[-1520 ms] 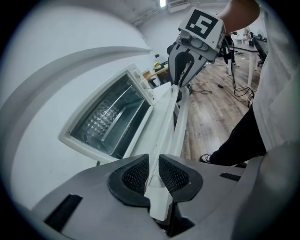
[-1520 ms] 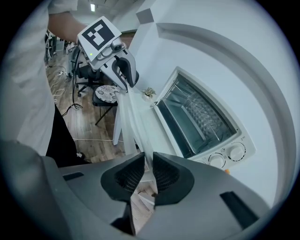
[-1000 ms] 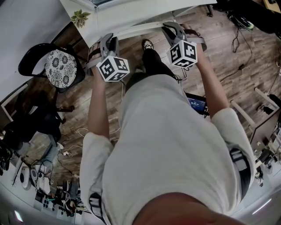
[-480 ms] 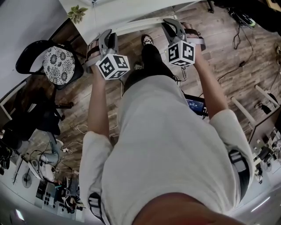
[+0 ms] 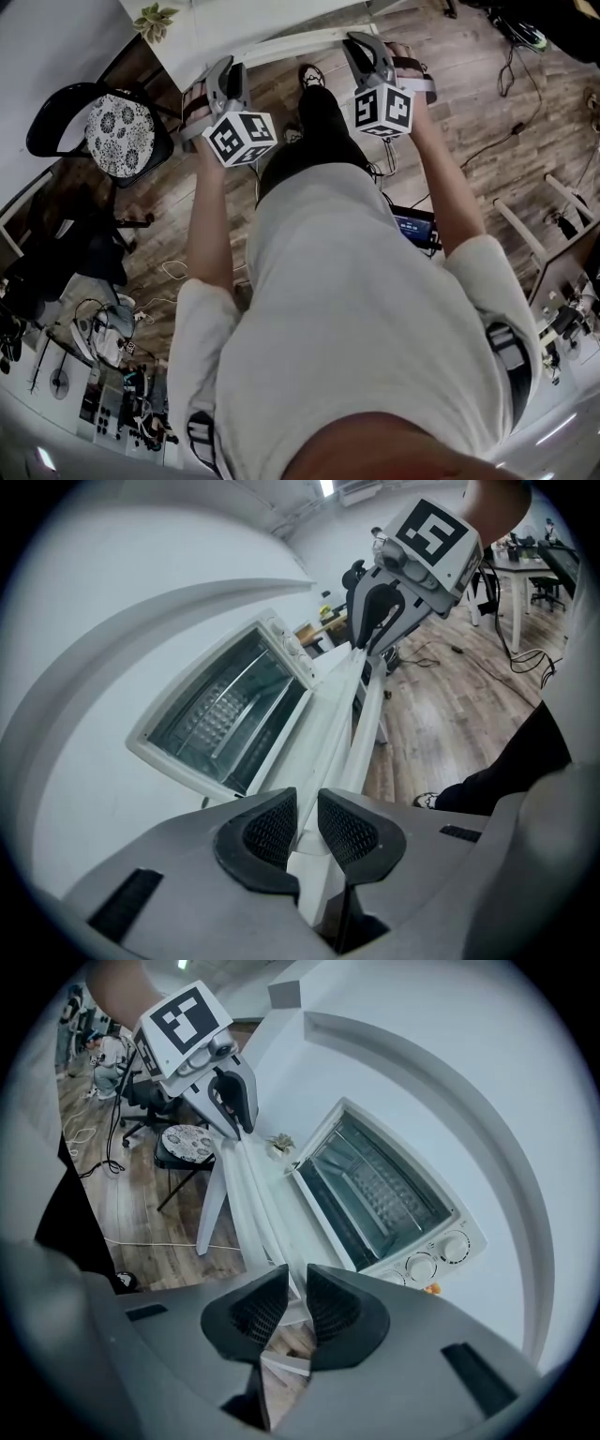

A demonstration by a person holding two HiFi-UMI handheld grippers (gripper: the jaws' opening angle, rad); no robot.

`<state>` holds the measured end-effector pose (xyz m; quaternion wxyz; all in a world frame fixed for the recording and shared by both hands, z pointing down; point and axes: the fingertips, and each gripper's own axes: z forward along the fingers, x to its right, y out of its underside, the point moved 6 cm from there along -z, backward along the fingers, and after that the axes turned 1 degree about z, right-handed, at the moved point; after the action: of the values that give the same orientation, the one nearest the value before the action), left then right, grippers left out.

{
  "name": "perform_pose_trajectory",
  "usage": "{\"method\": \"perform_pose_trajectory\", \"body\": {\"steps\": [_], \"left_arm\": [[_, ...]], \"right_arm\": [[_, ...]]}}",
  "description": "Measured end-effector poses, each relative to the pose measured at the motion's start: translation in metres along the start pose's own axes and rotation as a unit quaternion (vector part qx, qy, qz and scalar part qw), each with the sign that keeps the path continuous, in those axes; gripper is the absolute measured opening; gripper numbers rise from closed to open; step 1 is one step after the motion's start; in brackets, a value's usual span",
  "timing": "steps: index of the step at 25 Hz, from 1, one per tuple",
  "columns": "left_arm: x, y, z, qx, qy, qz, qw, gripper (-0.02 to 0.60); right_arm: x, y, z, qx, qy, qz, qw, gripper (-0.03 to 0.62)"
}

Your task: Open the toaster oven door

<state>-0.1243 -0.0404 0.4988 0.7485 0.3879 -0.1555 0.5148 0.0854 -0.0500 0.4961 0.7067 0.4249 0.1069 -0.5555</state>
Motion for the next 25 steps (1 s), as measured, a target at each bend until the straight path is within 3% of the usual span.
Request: {"method": "perform_pose_trajectory", "body": {"steps": [25], "left_arm": [[0.024,0.010,0.004,0.016,-0.079,0.008,0.9967,0.077]], "right_arm": [[-0.024,0.008,0.003,0.006,0.092,0.030,0.995,0.071]]}}
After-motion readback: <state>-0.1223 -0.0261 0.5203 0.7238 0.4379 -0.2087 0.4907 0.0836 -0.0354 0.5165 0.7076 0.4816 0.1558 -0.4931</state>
